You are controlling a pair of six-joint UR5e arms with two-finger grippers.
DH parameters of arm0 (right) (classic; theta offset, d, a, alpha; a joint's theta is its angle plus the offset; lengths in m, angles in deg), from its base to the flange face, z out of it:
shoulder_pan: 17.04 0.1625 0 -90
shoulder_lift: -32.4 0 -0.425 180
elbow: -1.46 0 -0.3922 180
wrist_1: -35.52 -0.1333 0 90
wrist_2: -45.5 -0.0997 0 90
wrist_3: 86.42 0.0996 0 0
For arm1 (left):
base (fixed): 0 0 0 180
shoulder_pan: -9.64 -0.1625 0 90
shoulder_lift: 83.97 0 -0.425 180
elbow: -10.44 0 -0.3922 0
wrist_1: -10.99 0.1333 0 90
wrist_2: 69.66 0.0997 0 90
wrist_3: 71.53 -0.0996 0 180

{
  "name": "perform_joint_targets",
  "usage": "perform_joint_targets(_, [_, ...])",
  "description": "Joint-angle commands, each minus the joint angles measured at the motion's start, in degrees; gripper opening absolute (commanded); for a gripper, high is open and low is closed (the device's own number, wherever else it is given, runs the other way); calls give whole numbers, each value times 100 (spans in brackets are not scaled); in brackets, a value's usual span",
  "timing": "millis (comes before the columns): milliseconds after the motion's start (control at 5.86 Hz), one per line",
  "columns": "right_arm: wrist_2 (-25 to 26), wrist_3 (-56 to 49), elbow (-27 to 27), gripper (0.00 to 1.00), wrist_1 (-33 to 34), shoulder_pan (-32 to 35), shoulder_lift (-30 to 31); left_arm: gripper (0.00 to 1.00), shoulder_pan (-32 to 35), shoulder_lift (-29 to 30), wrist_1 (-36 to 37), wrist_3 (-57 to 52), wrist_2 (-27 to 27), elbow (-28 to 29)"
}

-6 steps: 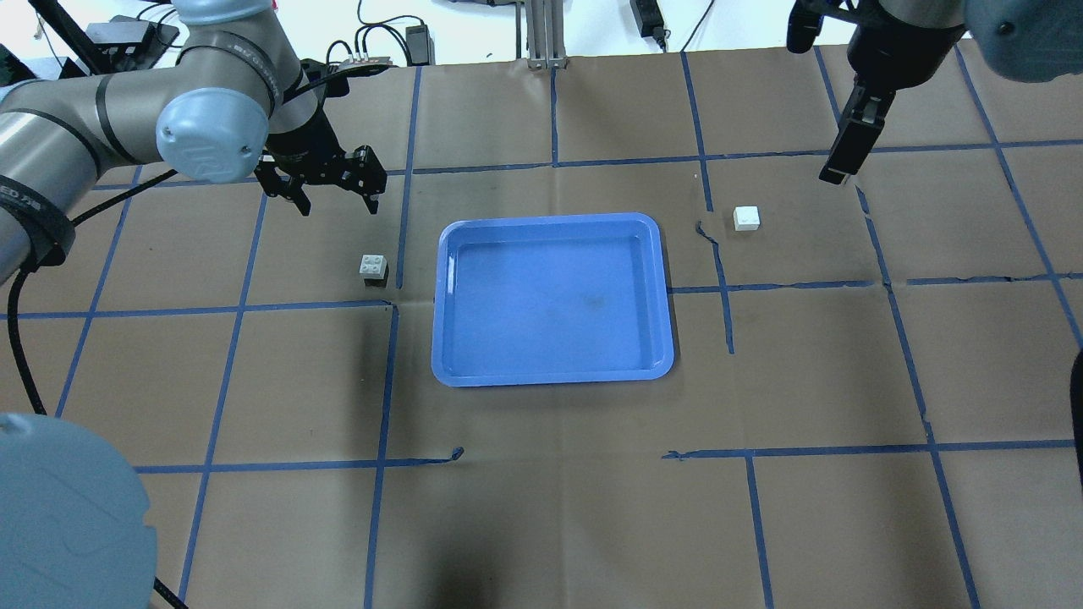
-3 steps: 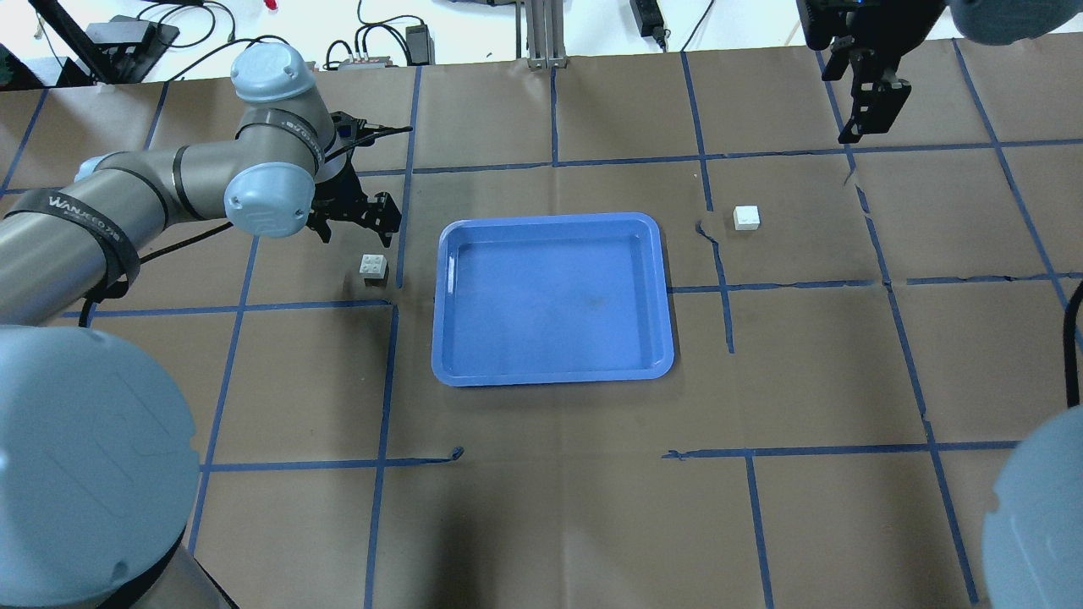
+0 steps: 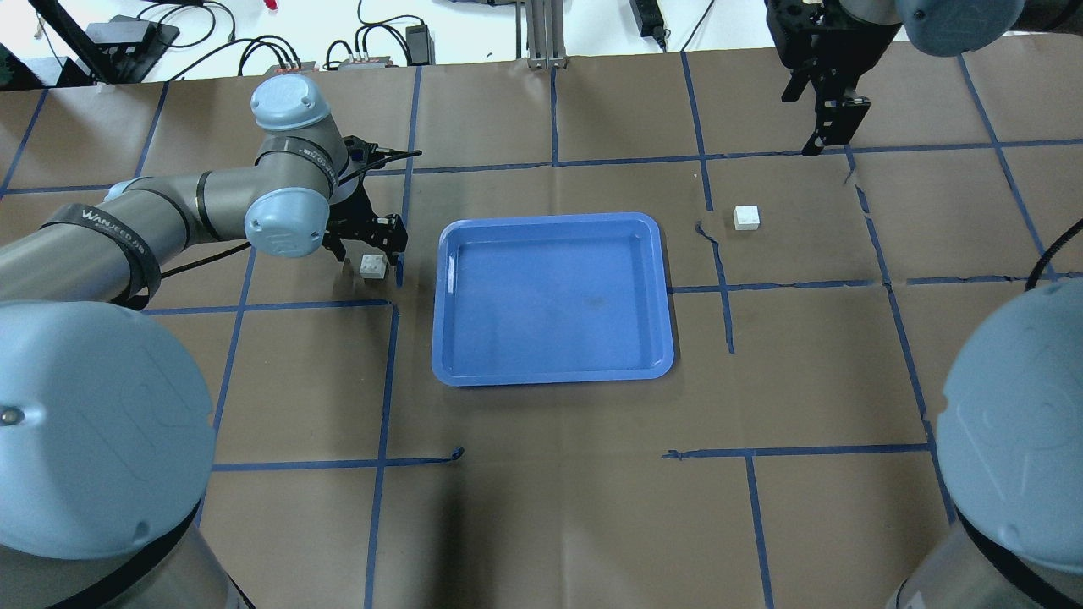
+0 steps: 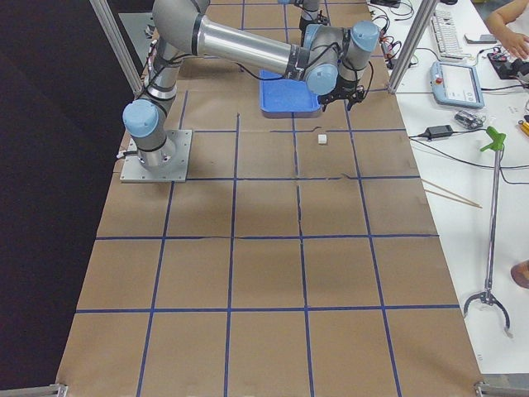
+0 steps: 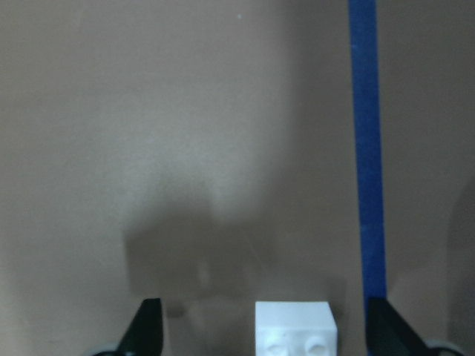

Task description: Assemble white blocks and place on blue tray

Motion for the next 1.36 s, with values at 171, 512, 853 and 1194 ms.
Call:
perform_joint_targets(171, [-1270, -266, 1174, 100, 1172, -530, -108, 58, 1, -100, -101, 14, -51, -4])
perform_joint_targets(512, [-1781, -338, 2012, 100, 1988, -601, -108, 18, 1, -100, -110, 5, -104, -12])
perform_joint_targets(853, [-1791, -706, 2042, 100, 2138, -654, -344, 18, 97, -248, -336, 84, -209, 153])
perform_joint_targets(1194, [-1765, -821, 2068, 100, 2385, -654, -529, 20, 1015, -591, -461, 1168, -394, 198])
